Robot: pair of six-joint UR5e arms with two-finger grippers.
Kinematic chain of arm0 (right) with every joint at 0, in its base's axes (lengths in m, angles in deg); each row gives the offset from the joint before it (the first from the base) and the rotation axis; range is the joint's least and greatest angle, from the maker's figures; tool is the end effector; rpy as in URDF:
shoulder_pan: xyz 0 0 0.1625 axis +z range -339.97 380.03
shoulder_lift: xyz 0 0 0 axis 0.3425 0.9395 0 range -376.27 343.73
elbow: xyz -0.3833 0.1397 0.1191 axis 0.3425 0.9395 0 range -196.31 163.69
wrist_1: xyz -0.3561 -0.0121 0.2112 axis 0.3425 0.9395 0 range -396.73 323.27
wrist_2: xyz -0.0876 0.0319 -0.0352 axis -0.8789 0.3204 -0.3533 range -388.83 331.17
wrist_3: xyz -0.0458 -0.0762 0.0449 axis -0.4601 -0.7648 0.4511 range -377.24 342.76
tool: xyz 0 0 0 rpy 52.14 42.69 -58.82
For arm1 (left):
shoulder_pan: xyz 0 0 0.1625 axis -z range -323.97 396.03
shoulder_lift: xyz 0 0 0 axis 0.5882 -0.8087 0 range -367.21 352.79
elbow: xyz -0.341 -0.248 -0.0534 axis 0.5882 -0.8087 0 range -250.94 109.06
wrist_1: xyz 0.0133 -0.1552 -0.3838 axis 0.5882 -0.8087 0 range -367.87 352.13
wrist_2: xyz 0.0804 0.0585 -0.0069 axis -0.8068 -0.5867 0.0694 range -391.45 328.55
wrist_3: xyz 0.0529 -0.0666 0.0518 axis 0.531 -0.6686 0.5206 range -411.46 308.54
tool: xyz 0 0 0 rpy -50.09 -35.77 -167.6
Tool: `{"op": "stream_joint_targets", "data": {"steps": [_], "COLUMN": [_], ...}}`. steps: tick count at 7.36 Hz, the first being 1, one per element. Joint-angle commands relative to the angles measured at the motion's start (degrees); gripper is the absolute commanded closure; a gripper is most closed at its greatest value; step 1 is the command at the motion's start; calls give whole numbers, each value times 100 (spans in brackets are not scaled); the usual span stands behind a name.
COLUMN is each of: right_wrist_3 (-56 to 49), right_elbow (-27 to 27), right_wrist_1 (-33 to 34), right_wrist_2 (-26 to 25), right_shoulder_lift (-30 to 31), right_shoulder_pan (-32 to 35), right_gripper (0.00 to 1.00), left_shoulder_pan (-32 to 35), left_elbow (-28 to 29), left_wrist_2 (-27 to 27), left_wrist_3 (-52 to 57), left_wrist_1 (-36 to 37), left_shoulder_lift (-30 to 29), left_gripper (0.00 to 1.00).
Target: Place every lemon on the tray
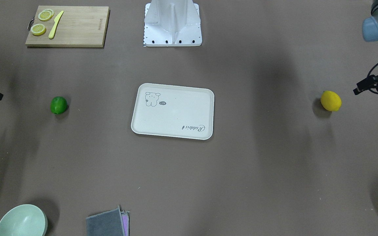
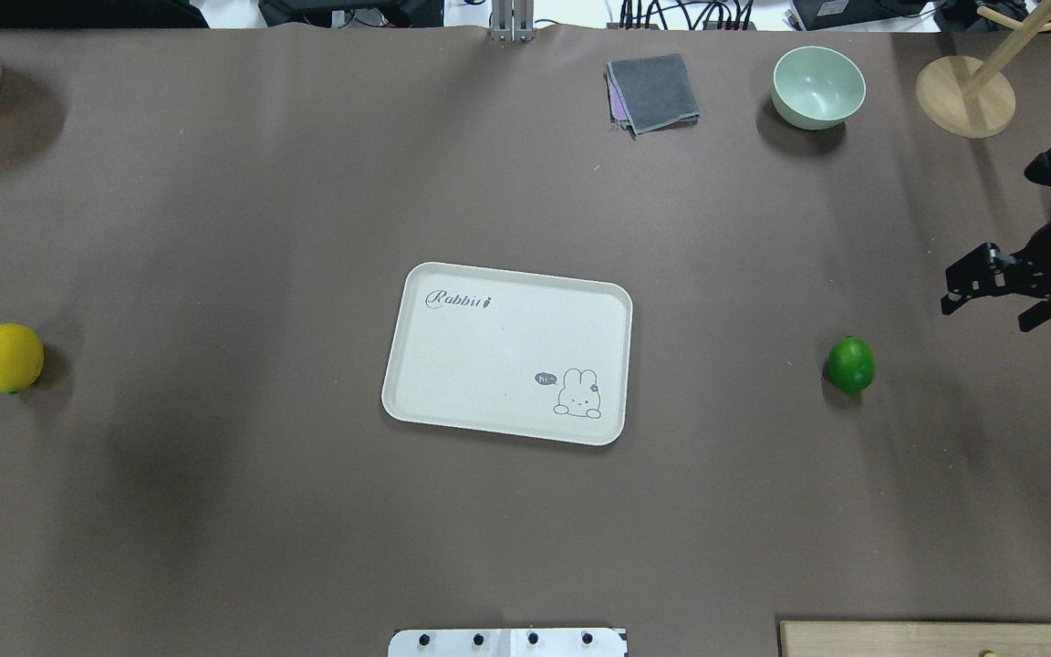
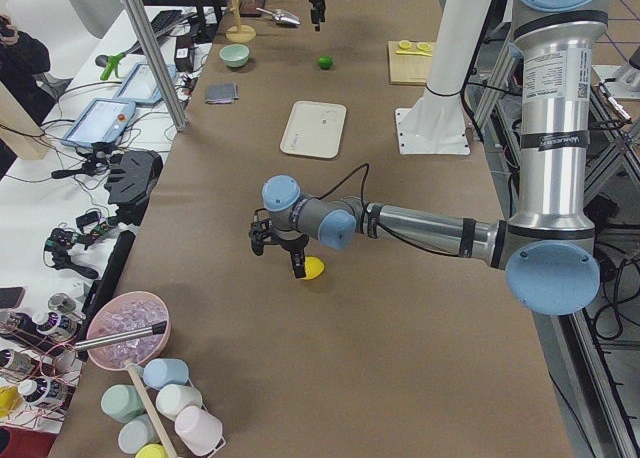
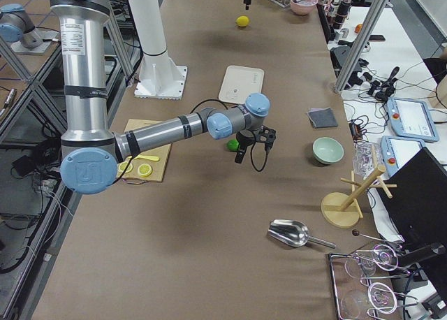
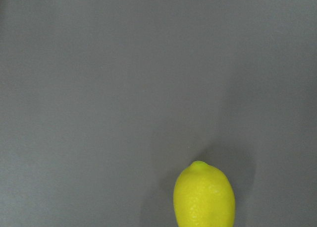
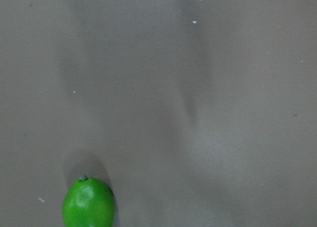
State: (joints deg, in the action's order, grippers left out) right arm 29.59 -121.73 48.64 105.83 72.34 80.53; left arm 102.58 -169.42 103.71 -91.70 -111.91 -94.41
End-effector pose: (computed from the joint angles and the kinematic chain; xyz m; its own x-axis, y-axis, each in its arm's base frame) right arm -0.1931 -0.4702 0.5036 0.6713 0.1983 0.7142 -0.0457 0.9728 -0.2271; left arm 0.1363 -0.4717 0.5807 0.6630 -0.1763 -0.7276 0.0705 0.9823 -0.1737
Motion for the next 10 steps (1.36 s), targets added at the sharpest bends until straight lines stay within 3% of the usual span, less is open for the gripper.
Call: {"op": "stream_joint_targets", "data": {"steps": [1,3,6,8,9,10], "right_wrist_3": [125,133,133,133,133,116], "right_elbow": [22,170,635,742,838,909], "right_wrist_1": [-168,-275,-782,-793,-793,-802], "right_wrist_2": [-342,-440,-440,-431,-423,-423], "right_shoulder_lift": [-213,-396,-485,-564,-634,-643], "right_shoulder_pan": [-721,-970,-1180,-1199,-1208,-1225], "right_gripper": [0,1,1,1,4,14], "left_shoulder_pan": [-256,-397,-765,-942,-942,-951], "left_elbow": [188,224,898,1068,1068,1068], "left_wrist_2": [-156,-280,-420,-535,-535,-535], "left_wrist_3": [-194,-299,-1061,-1258,-1258,-1249], "left_wrist_1": [-81,-99,-1561,-1839,-1839,-1839], "left_shoulder_lift": [-165,-166,-105,-105,-105,-113], "left_gripper": [2,2,3,5,24,52]}}
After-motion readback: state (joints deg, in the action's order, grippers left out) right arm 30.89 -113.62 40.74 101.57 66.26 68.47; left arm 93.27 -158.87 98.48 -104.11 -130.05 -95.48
